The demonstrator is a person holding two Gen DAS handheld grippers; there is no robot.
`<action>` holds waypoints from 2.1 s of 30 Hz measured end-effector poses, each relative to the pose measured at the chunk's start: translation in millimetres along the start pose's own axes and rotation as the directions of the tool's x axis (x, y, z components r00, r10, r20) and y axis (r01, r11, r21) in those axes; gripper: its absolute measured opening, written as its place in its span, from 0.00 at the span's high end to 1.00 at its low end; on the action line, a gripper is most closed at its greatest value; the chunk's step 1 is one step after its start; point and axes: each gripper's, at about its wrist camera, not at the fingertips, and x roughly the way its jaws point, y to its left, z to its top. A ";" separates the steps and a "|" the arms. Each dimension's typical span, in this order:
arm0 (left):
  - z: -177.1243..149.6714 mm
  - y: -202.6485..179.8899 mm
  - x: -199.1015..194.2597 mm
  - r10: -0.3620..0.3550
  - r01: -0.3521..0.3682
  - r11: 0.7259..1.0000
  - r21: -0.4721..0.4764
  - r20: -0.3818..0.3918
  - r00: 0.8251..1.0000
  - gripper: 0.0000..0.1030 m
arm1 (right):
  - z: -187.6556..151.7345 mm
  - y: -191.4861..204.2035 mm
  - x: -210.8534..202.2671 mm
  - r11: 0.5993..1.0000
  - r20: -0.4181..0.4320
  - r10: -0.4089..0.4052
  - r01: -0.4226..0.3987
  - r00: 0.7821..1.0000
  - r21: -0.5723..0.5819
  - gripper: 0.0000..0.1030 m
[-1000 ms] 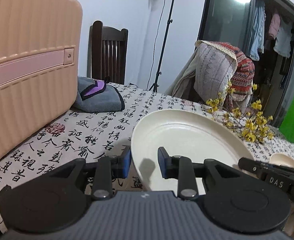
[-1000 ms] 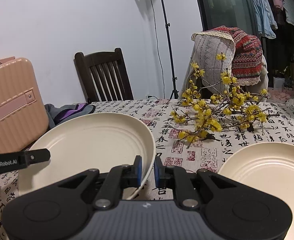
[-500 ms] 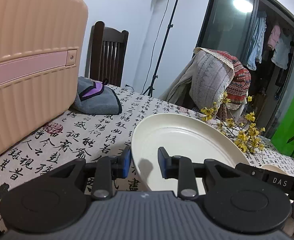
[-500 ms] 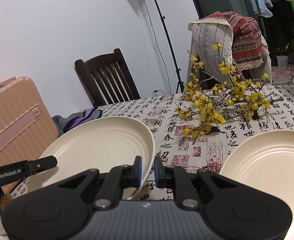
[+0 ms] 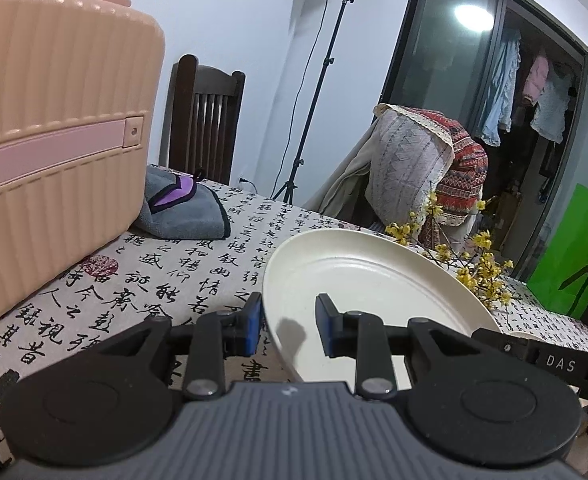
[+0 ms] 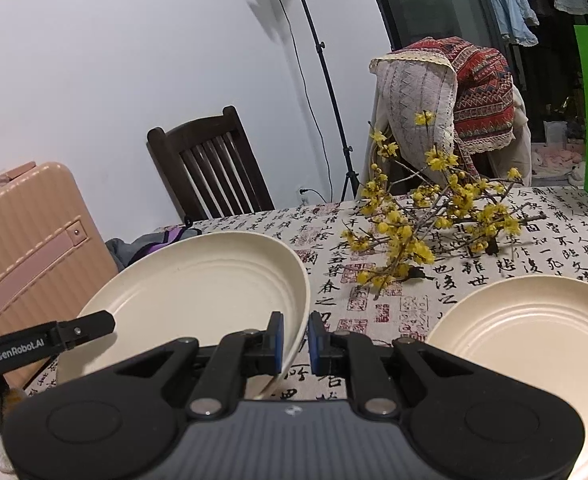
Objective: Organize plates and bowls
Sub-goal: 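Lift the left tool's cream plate off the table while the right tool lifts its plate, then carry the left tool's plate toward the blue bowls while the right tool carries its plate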
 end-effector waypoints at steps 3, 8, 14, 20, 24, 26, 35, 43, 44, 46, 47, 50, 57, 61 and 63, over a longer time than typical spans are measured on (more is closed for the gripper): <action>-1.2 -3.2 -2.2 -0.006 0.006 1.000 0.008 0.004 1.000 0.72 | -1.0 -1.7 -3.9 1.000 -0.002 -0.006 0.006 1.000 0.004 0.88; -1.8 -6.8 -6.2 -0.016 0.016 1.000 0.014 0.009 1.000 0.72 | -1.8 -2.7 -10.6 1.000 0.001 -0.016 0.016 1.000 0.004 0.88; -1.1 -6.9 -8.5 -0.025 0.025 1.000 0.012 0.014 1.000 0.72 | -2.6 -2.1 -17.1 1.000 0.003 -0.019 0.019 1.000 0.003 0.88; -0.8 -8.4 -10.4 -0.038 0.038 0.999 0.013 0.016 0.999 0.72 | -4.0 -2.6 -20.8 1.000 0.000 -0.030 0.030 1.000 0.009 0.88; -1.4 -10.8 -12.3 -0.049 0.049 0.999 0.017 0.018 0.999 0.72 | -4.8 -3.0 -26.5 0.999 0.003 -0.039 0.039 0.999 0.013 0.88; -1.8 -12.5 -13.3 -0.054 0.054 0.998 0.022 0.020 0.998 0.72 | -5.0 -3.5 -29.0 0.999 0.007 -0.045 0.045 0.999 0.017 0.88; -3.6 -18.8 -17.2 -0.082 0.081 0.996 0.035 0.021 0.996 0.72 | -10.0 -7.4 -39.8 0.997 0.006 -0.067 0.067 0.998 0.036 0.88; -4.5 -21.4 -20.0 -0.098 0.097 0.994 0.041 0.024 0.995 0.72 | -11.9 -9.2 -46.9 0.996 0.010 -0.081 0.081 0.997 0.046 0.88; -4.8 -21.7 -20.4 -0.099 0.098 0.994 0.042 0.024 0.995 0.72 | -12.1 -9.5 -47.9 0.996 0.011 -0.082 0.082 0.997 0.047 0.88; -4.9 -22.2 -20.8 -0.103 0.102 0.994 0.044 0.025 0.994 0.72 | -12.1 -9.6 -49.6 0.995 0.012 -0.085 0.084 0.996 0.050 0.88; -5.2 -22.7 -21.0 -0.105 0.104 0.994 0.045 0.024 0.994 0.72 | -12.1 -9.7 -50.3 0.995 0.013 -0.086 0.085 0.996 0.051 0.88; -6.7 -24.9 -21.2 -0.109 0.108 0.993 0.050 0.021 0.994 0.72 | -12.5 -11.4 -52.4 0.994 0.015 -0.090 0.089 0.996 0.057 0.88; -9.6 -29.5 -21.1 -0.127 0.126 0.990 0.065 0.013 0.992 0.72 | -15.1 -16.7 -60.0 0.992 0.021 -0.099 0.097 0.995 0.074 0.88; -11.8 -33.7 -22.0 -0.136 0.135 0.988 0.078 0.006 0.991 0.72 | -17.2 -20.9 -65.3 0.991 0.024 -0.107 0.104 0.994 0.086 0.88; -12.5 -35.7 -23.1 -0.140 0.139 0.986 0.089 0.004 0.990 0.72 | -18.2 -22.0 -67.8 0.990 0.024 -0.112 0.110 0.993 0.089 0.88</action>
